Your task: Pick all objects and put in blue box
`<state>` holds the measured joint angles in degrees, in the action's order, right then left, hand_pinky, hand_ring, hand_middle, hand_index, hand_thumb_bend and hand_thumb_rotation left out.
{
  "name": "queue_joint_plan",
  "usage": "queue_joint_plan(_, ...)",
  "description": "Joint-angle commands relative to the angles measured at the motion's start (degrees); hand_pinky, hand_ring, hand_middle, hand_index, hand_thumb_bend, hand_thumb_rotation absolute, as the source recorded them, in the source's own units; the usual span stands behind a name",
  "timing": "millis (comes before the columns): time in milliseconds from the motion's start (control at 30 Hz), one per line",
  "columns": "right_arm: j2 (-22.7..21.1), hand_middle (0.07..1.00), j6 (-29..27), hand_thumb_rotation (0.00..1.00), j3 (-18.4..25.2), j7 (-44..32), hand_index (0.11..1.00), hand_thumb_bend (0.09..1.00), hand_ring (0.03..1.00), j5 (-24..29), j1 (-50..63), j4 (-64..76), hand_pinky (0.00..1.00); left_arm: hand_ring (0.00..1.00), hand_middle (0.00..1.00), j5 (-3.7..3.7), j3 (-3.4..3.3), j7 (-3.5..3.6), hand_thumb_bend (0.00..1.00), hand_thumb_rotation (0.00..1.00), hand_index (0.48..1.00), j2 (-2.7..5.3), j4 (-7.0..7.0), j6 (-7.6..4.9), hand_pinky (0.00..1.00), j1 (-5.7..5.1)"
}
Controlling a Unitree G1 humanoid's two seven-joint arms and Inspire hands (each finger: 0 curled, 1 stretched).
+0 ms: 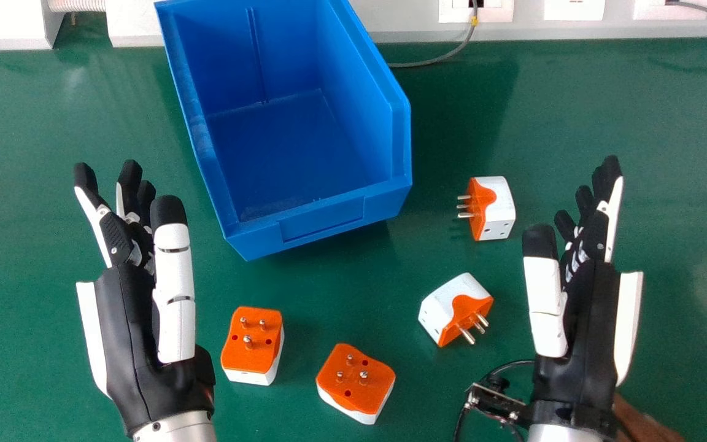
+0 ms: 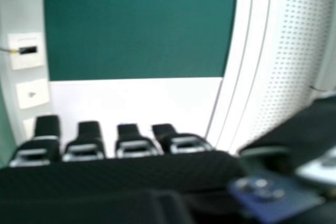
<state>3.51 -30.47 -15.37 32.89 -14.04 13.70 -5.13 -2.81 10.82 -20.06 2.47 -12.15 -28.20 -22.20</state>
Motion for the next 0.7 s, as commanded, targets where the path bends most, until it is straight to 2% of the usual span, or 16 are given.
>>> queue_joint_plan(0, 4.56, 0.998, -0.53, 0.94, 0.09, 0.16, 0.991, 0.634, 0.984, 0.11, 0.45, 0.79, 0.92, 0.98, 0.98, 0.30, 0.73, 0.09, 0.54, 0.75, 0.953, 4.69, -0.95, -1.19, 0.95, -0.46)
queue_joint_plan(167, 4.48, 0.994, -0.66, 0.94, 0.01, 0.36, 0.985, 0.640, 0.982, -0.36, 0.50, 0.82, 0.92, 0.98, 0.98, 0.50, 0.75, 0.06, 0.54, 0.75, 0.950, 4.69, -1.03, -1.27, 0.94, -0.29)
queue_joint_plan(233, 4.34, 0.994, -0.65, 0.94, 0.04, 0.53, 0.987, 0.620, 0.978, -0.78, 0.54, 0.80, 0.92, 0.98, 0.98, 0.59, 0.72, 0.09, 0.53, 0.75, 0.952, 4.68, -0.69, -1.65, 0.94, -0.27)
queue_joint_plan(300, 4.40, 0.995, -0.56, 0.94, 0.14, 0.56, 0.989, 0.612, 0.977, -0.67, 0.49, 0.71, 0.92, 0.98, 0.98, 0.31, 0.73, 0.03, 0.53, 0.75, 0.953, 4.87, -0.56, -1.82, 0.94, -0.33)
queue_joint_plan(433, 4.55, 0.991, -0.42, 0.94, 0.09, 0.31, 0.984, 0.632, 0.981, -0.15, 0.45, 0.57, 0.92, 0.97, 0.97, 0.31, 0.73, -0.09, 0.54, 0.74, 0.945, 4.92, -0.78, -1.48, 0.94, -0.32)
queue_joint_plan(467, 4.38, 0.991, -0.31, 0.94, 0.04, 0.22, 0.984, 0.632, 0.981, -0.36, 0.47, 0.68, 0.92, 0.97, 0.97, 0.61, 0.77, -0.19, 0.54, 0.74, 0.945, 4.90, -0.94, -1.29, 0.94, -0.30)
queue_joint_plan(533, 3.25, 0.991, 3.01, 0.94, 0.18, -0.08, 0.984, 0.632, 0.981, -2.47, 0.86, 2.31, 0.92, 0.97, 0.97, 0.82, 0.84, -0.25, 0.54, 0.74, 0.945, 4.97, -0.76, -1.40, 0.94, -0.18)
queue_joint_plan(600, 1.70, 0.991, 7.67, 0.94, 0.55, -0.70, 0.984, 0.626, 0.981, -5.23, 1.08, 4.37, 0.92, 0.97, 0.97, 0.51, 0.88, -0.19, 0.54, 0.74, 0.945, 5.04, -0.63, -1.37, 0.93, -0.08)
queue_joint_plan(667, -0.79, 0.991, 15.09, 0.94, 1.18, -1.14, 0.984, 0.626, 0.981, -12.15, 0.69, 6.75, 0.92, 0.97, 0.97, 0.76, 0.89, -0.35, 0.54, 0.74, 0.945, 5.08, -0.71, -1.08, 0.93, 0.06)
